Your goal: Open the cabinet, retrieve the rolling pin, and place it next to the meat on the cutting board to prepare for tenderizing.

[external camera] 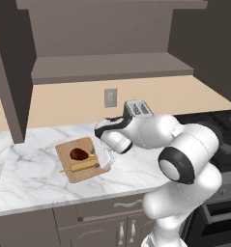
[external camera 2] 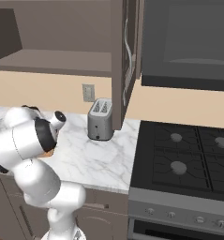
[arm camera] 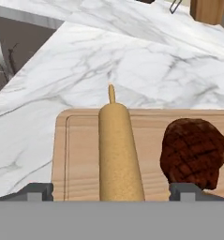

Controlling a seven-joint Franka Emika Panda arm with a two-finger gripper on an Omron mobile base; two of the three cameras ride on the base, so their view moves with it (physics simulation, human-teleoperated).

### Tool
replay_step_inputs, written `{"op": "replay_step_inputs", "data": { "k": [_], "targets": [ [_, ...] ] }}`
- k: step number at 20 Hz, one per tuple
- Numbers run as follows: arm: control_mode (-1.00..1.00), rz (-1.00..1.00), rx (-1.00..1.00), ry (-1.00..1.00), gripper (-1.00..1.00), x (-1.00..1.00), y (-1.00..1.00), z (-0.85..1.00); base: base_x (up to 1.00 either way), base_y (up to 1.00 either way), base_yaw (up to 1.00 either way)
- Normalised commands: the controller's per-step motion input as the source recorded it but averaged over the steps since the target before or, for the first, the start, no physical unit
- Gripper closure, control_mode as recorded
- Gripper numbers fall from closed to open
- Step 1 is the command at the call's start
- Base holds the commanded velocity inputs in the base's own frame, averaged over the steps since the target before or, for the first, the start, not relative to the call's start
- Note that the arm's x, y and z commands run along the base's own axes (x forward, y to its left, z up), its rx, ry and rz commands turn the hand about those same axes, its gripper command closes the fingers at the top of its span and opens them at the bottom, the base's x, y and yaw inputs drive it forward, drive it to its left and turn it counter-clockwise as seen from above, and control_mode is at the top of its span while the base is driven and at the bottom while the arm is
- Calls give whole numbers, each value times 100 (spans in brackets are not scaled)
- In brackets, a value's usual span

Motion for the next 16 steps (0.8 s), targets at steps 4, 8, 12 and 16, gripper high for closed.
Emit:
{"op": "replay_step_inputs", "data": {
  "k": [4,8,12,16],
  "targets": [
    [-100,0,9,0,-100,-14,-18,66,0,0,0],
    [-100,0,5,0,-100,-41,-3,55,0,0,0],
    [-100,0,3,0,-100,-59,0,50,0,0,0],
    [-100,0,1,-1,-100,-84,0,39,0,0,0]
  ]
}}
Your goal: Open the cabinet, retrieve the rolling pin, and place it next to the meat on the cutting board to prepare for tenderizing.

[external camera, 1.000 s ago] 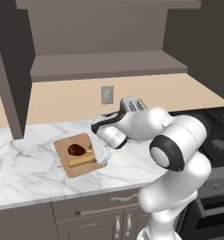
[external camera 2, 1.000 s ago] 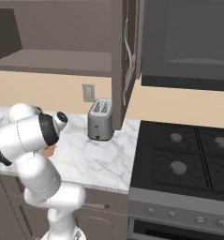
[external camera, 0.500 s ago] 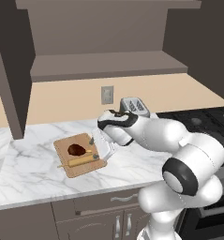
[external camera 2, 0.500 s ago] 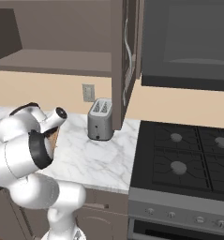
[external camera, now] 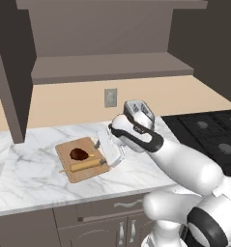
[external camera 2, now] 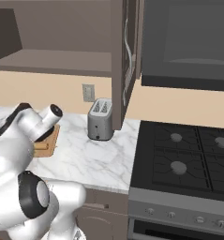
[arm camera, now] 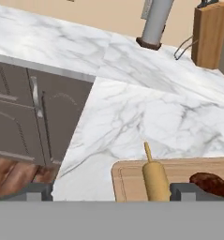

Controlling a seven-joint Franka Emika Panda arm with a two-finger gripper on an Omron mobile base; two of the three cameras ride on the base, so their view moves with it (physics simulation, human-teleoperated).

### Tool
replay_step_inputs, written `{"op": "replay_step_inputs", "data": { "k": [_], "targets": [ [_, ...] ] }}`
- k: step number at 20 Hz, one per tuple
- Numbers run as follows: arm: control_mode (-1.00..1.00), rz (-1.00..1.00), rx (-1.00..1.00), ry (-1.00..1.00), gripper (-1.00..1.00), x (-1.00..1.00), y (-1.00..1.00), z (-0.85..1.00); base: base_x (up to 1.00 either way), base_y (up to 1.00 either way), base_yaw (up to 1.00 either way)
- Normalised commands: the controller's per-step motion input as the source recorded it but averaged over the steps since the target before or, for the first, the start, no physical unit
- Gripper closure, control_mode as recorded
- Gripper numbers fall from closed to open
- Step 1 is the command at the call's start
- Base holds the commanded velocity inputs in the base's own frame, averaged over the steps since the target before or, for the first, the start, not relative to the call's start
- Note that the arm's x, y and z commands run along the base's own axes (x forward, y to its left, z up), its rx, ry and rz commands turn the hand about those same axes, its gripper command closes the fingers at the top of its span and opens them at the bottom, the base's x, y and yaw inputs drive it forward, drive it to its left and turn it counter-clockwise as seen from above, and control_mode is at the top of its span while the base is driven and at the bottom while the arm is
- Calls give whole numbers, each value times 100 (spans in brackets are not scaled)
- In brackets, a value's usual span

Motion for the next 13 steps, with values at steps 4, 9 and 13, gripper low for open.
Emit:
{"op": "replay_step_inputs", "data": {
  "k": [4,9,13],
  "targets": [
    [-100,0,1,-1,-100,-92,0,39,0,0,0],
    [-100,0,0,-1,-100,-96,2,36,0,0,0],
    [-100,0,0,-4,-100,-100,15,36,0,0,0]
  ]
}}
